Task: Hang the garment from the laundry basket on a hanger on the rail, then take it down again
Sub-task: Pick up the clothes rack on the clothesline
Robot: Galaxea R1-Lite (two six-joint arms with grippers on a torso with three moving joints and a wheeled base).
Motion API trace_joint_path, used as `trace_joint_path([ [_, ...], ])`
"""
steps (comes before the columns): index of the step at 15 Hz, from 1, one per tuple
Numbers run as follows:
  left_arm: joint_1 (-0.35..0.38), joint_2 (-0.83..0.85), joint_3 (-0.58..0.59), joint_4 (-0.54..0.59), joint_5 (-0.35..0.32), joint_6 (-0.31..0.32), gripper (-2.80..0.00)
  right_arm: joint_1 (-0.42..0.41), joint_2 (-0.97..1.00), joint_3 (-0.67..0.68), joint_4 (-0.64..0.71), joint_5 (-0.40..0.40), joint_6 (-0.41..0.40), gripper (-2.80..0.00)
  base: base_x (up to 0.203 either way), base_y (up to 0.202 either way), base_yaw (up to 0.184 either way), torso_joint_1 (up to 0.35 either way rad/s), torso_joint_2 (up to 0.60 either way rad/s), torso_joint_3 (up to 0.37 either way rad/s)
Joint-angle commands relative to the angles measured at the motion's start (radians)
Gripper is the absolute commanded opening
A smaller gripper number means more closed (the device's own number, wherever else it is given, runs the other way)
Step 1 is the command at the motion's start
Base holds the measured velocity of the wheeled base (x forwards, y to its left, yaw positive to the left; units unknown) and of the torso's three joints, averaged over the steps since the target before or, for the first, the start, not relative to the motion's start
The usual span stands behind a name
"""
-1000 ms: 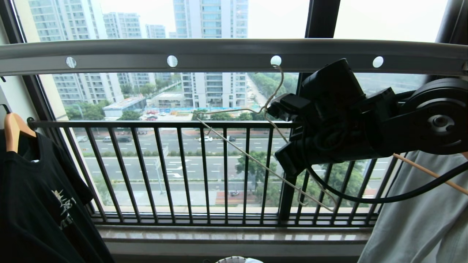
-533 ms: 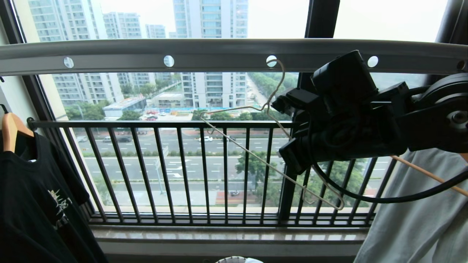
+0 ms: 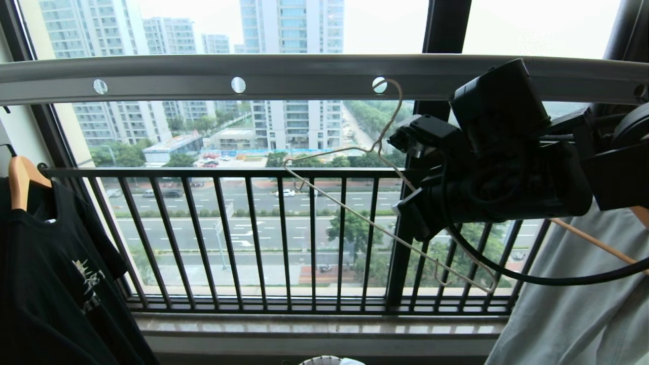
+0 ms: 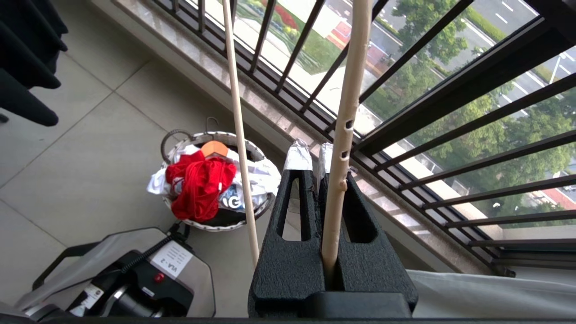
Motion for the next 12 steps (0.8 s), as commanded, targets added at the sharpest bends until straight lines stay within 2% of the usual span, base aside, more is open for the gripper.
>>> trace_joint_path([
  [1, 0.000, 0.001, 0.000, 0.000, 0.000, 0.000, -2.80, 0.001, -0.011, 0.001, 0.003, -0.010, -0.001, -2.80, 0.000, 0.000, 0.000, 0.000, 0.00, 0.000],
  [12, 0.000, 0.001, 0.000, 0.000, 0.000, 0.000, -2.80, 0.019, -0.086, 0.020, 0.028, -0.044, -0.004, -2.80, 0.000, 0.000, 0.000, 0.000, 0.00, 0.000],
])
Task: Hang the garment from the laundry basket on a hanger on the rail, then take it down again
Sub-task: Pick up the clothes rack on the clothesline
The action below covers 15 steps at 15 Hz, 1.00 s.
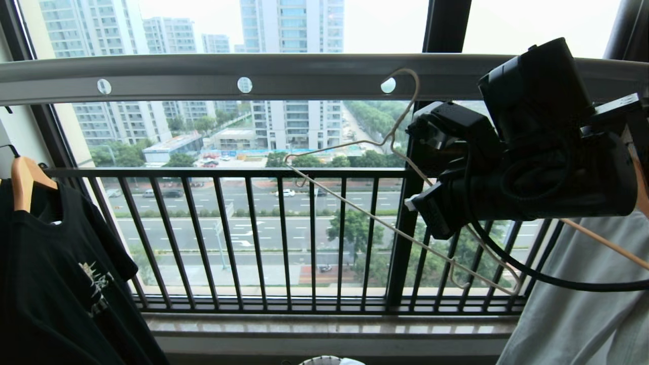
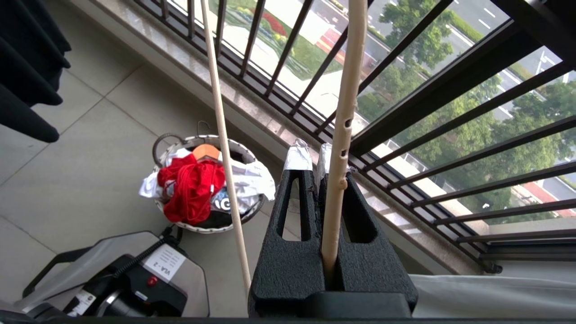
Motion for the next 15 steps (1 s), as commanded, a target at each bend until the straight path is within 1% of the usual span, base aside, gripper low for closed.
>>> trace_joint_path([
  [1, 0.000, 0.001, 0.000, 0.000, 0.000, 0.000, -2.80, 0.011, -0.027, 0.011, 0.013, -0.008, -0.001, -2.80, 0.000, 0.000, 0.000, 0.000, 0.00, 0.000],
  [10, 0.000, 0.001, 0.000, 0.000, 0.000, 0.000, -2.80, 0.051, -0.057, 0.099, 0.011, -0.046, 0.004, -2.80, 0.000, 0.000, 0.000, 0.000, 0.00, 0.000],
  [15, 0.000, 0.001, 0.000, 0.000, 0.000, 0.000, -2.80, 0.072, -0.046, 0.099, -0.084, -0.090, 0.013, -2.80, 0.000, 0.000, 0.000, 0.000, 0.00, 0.000],
])
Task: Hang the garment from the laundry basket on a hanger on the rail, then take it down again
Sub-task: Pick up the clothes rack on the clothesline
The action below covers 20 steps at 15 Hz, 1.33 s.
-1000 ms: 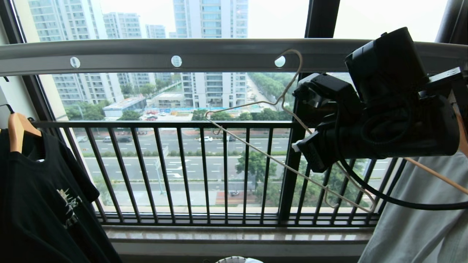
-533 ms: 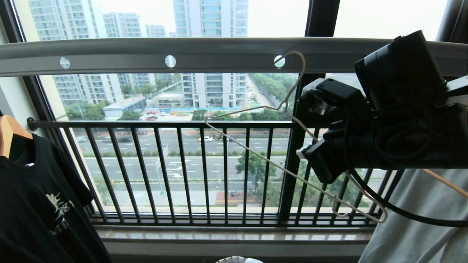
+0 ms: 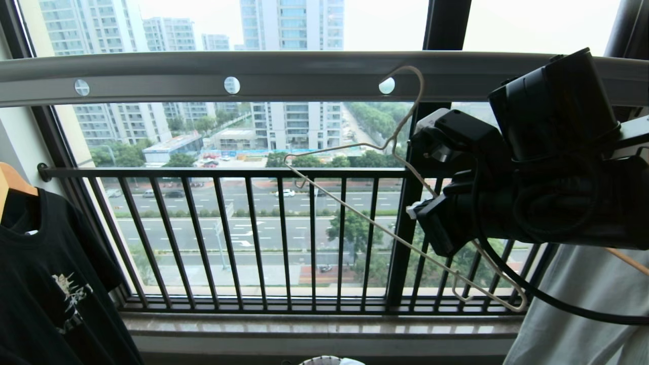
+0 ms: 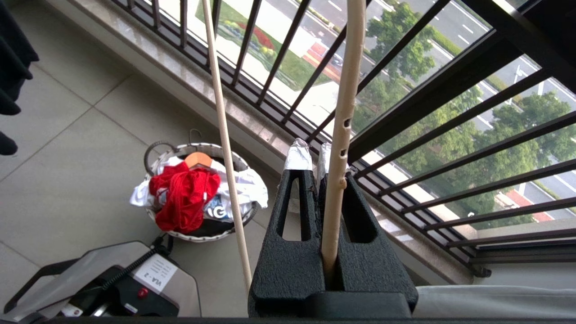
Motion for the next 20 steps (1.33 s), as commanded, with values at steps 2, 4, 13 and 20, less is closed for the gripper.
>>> trace_joint_path([
  [2, 0.000, 0.001, 0.000, 0.000, 0.000, 0.000, -2.80, 0.004, 0.007, -0.001, -0.036, -0.019, -0.001, -2.80, 0.000, 0.000, 0.000, 0.000, 0.00, 0.000],
  [4, 0.000, 0.001, 0.000, 0.000, 0.000, 0.000, -2.80, 0.007, 0.013, 0.005, -0.046, -0.040, 0.001, -2.80, 0.000, 0.000, 0.000, 0.000, 0.00, 0.000],
  [13, 0.000, 0.001, 0.000, 0.000, 0.000, 0.000, -2.80, 0.014, -0.044, 0.083, -0.087, -0.047, 0.002, -2.80, 0.000, 0.000, 0.000, 0.000, 0.00, 0.000],
  [20, 0.000, 0.001, 0.000, 0.000, 0.000, 0.000, -2.80, 0.008, -0.211, 0.307, -0.200, -0.053, 0.231, -2.80, 0.000, 0.000, 0.000, 0.000, 0.00, 0.000],
])
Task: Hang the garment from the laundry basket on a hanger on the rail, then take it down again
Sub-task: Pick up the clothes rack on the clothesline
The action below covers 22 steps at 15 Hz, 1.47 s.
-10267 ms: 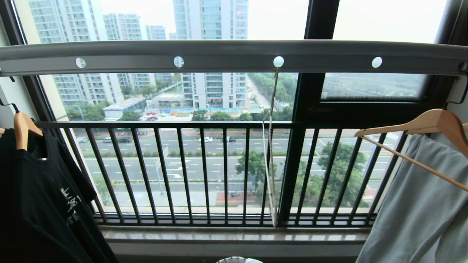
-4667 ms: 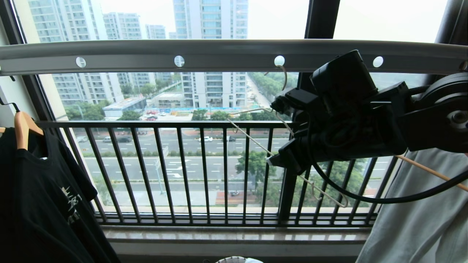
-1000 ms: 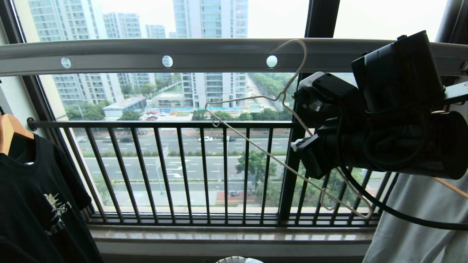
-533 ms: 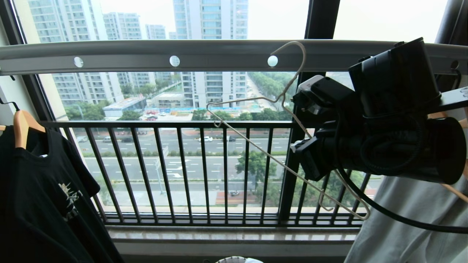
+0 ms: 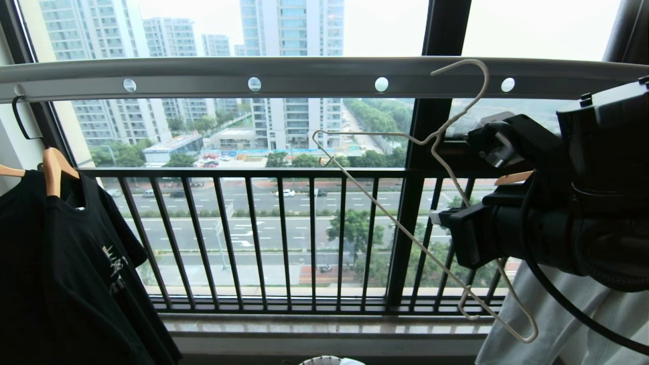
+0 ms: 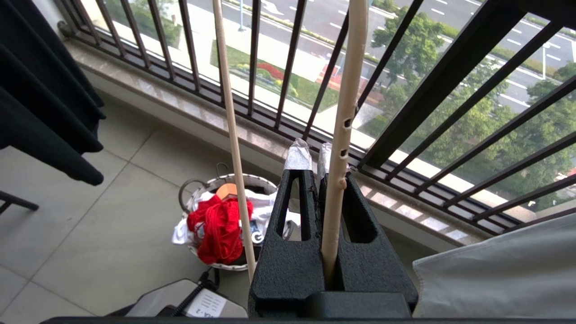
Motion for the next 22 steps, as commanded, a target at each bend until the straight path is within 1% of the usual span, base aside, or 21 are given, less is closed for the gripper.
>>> trace_joint_path([
  [1, 0.000, 0.001, 0.000, 0.000, 0.000, 0.000, -2.80, -0.005, -0.083, 0.107, -0.041, -0.003, 0.035, -2.80, 0.000, 0.000, 0.000, 0.000, 0.00, 0.000],
  [3, 0.000, 0.001, 0.000, 0.000, 0.000, 0.000, -2.80, -0.028, -0.105, 0.186, -0.086, -0.006, 0.042, -2.80, 0.000, 0.000, 0.000, 0.000, 0.00, 0.000],
  [5, 0.000, 0.001, 0.000, 0.000, 0.000, 0.000, -2.80, -0.051, -0.116, 0.248, -0.098, -0.009, 0.045, -2.80, 0.000, 0.000, 0.000, 0.000, 0.00, 0.000],
  [6, 0.000, 0.001, 0.000, 0.000, 0.000, 0.000, -2.80, -0.070, -0.120, 0.284, -0.128, -0.009, 0.045, -2.80, 0.000, 0.000, 0.000, 0.000, 0.00, 0.000],
  [9, 0.000, 0.001, 0.000, 0.000, 0.000, 0.000, -2.80, -0.163, -0.099, 0.362, -0.280, -0.009, 0.036, -2.80, 0.000, 0.000, 0.000, 0.000, 0.00, 0.000],
  [10, 0.000, 0.001, 0.000, 0.000, 0.000, 0.000, -2.80, -0.185, -0.086, 0.372, -0.299, -0.009, 0.040, -2.80, 0.000, 0.000, 0.000, 0.000, 0.00, 0.000],
  [12, 0.000, 0.001, 0.000, 0.000, 0.000, 0.000, -2.80, -0.197, -0.066, 0.381, -0.328, -0.007, 0.045, -2.80, 0.000, 0.000, 0.000, 0.000, 0.00, 0.000],
  [14, 0.000, 0.001, 0.000, 0.000, 0.000, 0.000, -2.80, -0.218, -0.066, 0.356, -0.340, -0.005, 0.033, -2.80, 0.000, 0.000, 0.000, 0.000, 0.00, 0.000],
  [16, 0.000, 0.001, 0.000, 0.000, 0.000, 0.000, -2.80, -0.227, -0.061, 0.328, -0.341, -0.004, -0.015, -2.80, 0.000, 0.000, 0.000, 0.000, 0.00, 0.000],
  [22, 0.000, 0.001, 0.000, 0.000, 0.000, 0.000, -2.80, -0.239, -0.023, 0.338, -0.355, 0.002, -0.015, -2.80, 0.000, 0.000, 0.000, 0.000, 0.00, 0.000],
])
